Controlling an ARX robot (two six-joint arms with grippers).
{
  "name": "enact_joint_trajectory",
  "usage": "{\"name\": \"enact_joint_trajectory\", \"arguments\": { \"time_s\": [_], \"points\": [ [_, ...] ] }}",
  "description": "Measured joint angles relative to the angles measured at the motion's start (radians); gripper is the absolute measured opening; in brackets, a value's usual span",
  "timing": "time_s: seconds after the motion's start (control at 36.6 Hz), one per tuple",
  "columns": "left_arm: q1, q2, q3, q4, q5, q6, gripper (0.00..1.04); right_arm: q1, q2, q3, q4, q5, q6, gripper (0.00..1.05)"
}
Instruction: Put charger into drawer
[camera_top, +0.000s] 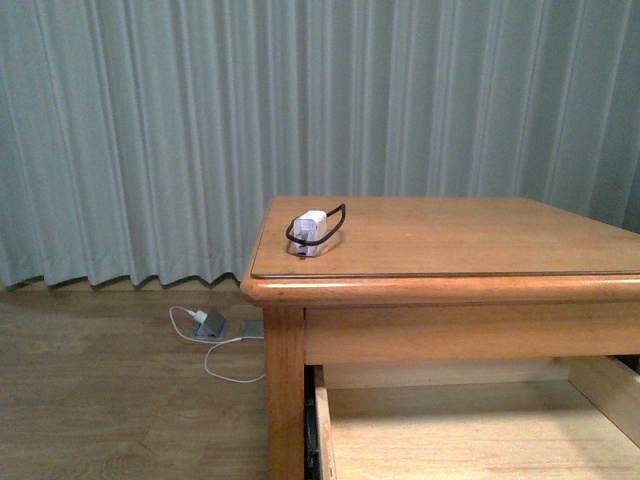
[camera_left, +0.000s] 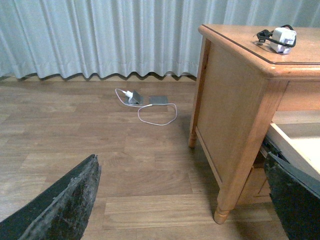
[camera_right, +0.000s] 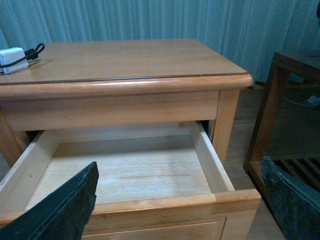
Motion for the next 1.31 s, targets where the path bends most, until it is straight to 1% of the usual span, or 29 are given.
{"name": "enact_joint_trajectory", "arguments": {
  "time_s": [0.08,0.52,0.55,0.57,0.63,0.66,0.68,0.74,0.82,0.96,1.12,1.31],
  "points": [
    [0.000,0.000,0.000,0.000,0.000,0.000,0.98,0.000,0.000,0.000,0.000,0.000,0.000,0.95],
    [0.000,0.000,0.000,0.000,0.000,0.000,0.98,0.000,0.000,0.000,0.000,0.000,0.000,0.96],
    [-0.006,0.004,0.001,-0.005,-0.022,-0.003,0.98,0.000,0.000,0.000,0.000,0.000,0.000,0.96],
    [-0.029,0.021,0.007,-0.030,-0.101,-0.026,0.98,0.000,0.000,0.000,0.000,0.000,0.000,0.96],
    [-0.066,0.085,0.012,-0.035,-0.222,-0.054,0.98,0.000,0.000,0.000,0.000,0.000,0.000,0.96],
    [-0.076,0.116,0.013,-0.027,-0.251,-0.059,0.98,0.000,0.000,0.000,0.000,0.000,0.000,0.96],
    [-0.082,0.164,0.015,-0.013,-0.259,-0.068,0.98,0.000,0.000,0.000,0.000,0.000,0.000,0.96],
    [-0.093,0.261,0.029,0.045,-0.248,-0.072,0.98,0.000,0.000,0.000,0.000,0.000,0.000,0.96],
    [-0.088,0.427,0.084,0.160,-0.183,-0.065,0.98,0.000,-0.001,0.000,0.000,0.000,0.000,0.96],
    [-0.076,0.620,0.174,0.282,-0.117,-0.026,0.98,0.000,-0.001,0.000,0.000,0.000,0.000,0.96],
    [-0.090,0.831,0.296,0.373,-0.053,0.026,0.98,0.000,-0.001,0.000,0.000,0.000,0.000,0.96],
    [-0.147,1.089,0.481,0.449,-0.020,0.096,0.98,0.000,-0.001,0.000,0.000,0.000,0.000,0.96]
  ]
}}
